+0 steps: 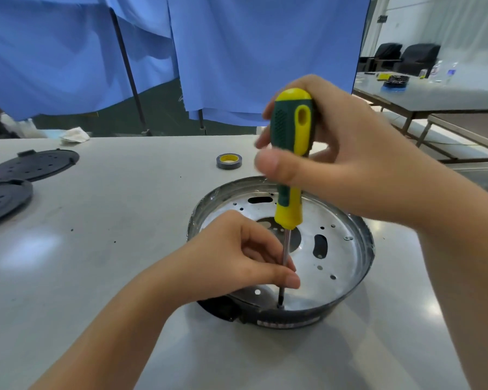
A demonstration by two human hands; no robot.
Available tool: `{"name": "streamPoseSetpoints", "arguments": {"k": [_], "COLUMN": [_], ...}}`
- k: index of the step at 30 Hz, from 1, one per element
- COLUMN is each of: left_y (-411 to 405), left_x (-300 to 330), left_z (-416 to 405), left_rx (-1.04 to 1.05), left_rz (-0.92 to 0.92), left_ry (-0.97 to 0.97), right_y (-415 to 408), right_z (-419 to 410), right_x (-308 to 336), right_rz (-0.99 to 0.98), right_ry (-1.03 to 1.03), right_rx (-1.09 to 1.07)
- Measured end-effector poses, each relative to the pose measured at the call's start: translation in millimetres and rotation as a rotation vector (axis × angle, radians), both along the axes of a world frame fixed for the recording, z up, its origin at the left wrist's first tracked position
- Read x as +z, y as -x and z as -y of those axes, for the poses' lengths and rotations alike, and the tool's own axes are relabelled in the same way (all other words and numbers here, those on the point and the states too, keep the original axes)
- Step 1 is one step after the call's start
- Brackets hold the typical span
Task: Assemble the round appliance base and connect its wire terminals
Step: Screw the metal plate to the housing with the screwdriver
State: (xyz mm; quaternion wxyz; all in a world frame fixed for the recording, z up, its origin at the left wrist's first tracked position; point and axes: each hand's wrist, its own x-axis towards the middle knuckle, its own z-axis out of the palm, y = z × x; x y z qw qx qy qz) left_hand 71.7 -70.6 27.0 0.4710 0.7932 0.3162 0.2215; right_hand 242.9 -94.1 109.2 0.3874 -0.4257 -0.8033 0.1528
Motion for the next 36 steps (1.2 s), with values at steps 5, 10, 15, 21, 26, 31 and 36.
{"name": "streamPoseSetpoints", "arguments": {"k": [5,10,15,21,26,31,36], "left_y": [0.4,-0.1,0.6,-2.5,-3.5,-2.3,-1.7], "left_x": [0.2,0.8,0.9,1.6,-1.0,-2.4,-3.5], "left_z": [0.6,2.2,3.4,2.2,2.8,2.0,3.1], "left_rx": [-0.038,-0.068,-0.125,-0.032,-0.022,-0.056,-0.118], "left_rz": [0.004,-0.003,-0.026,0.015,-0.001,-0.001,0.008], "left_ry": [0.078,0.147,0.166,0.076,0.035,0.11,0.161], "right_y": [-19.7,-29.3,-29.1,-13.6,-1.7,-21.9,-43.5], "right_z": [-14.4,-29.0,-28.0,-7.7,-4.9,-21.9,-28.9], "right_x": [-0.9,-9.7,-9.7,0.9,-5.3,-7.3,-7.1], "right_rz": [-0.44,-0.524,-0.482,-0.071,-0.017,-0.485,-0.477], "right_ry": [0.397,0.48,0.386,-0.114,-0.183,0.424,0.498], "right_rx": [0.445,0.582,0.428,-0.076,-0.203,0.352,0.653]}}
